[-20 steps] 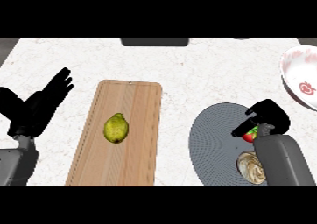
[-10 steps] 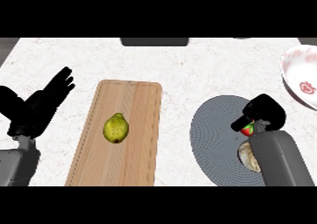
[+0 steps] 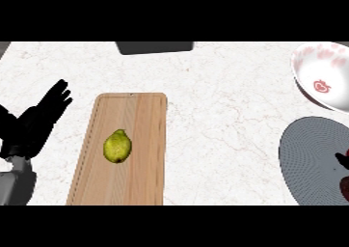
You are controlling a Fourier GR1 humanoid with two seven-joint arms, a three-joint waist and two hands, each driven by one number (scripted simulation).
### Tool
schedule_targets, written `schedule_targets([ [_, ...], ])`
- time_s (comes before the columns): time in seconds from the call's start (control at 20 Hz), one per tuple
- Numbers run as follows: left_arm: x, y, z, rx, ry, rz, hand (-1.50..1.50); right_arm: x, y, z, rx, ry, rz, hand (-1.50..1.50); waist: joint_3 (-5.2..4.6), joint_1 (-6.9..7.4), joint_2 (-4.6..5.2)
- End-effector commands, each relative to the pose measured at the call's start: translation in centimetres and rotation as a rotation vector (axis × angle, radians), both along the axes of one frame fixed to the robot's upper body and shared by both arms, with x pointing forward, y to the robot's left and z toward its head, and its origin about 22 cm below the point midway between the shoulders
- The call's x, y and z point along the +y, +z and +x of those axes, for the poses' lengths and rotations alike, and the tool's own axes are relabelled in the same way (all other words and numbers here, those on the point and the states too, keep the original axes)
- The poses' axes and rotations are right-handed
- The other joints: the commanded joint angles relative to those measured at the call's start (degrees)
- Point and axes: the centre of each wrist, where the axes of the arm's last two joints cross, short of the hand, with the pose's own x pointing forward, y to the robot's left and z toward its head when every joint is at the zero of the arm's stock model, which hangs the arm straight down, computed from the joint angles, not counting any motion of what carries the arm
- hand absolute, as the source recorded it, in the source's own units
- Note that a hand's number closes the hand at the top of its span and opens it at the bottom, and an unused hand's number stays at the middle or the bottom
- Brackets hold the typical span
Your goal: Pick the tomato from the placemat and place it in the bowl
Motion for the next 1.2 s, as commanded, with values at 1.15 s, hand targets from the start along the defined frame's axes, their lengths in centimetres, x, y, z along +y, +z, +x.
schedule_targets([
  [1.15, -1.0, 0.5, 1.2, -0.008, -0.092, -0.007, 0.00, -20.8, 24.7, -13.2, -0.402, 0.373, 0.071, 1.50, -0.46, 4.14, 0.54],
])
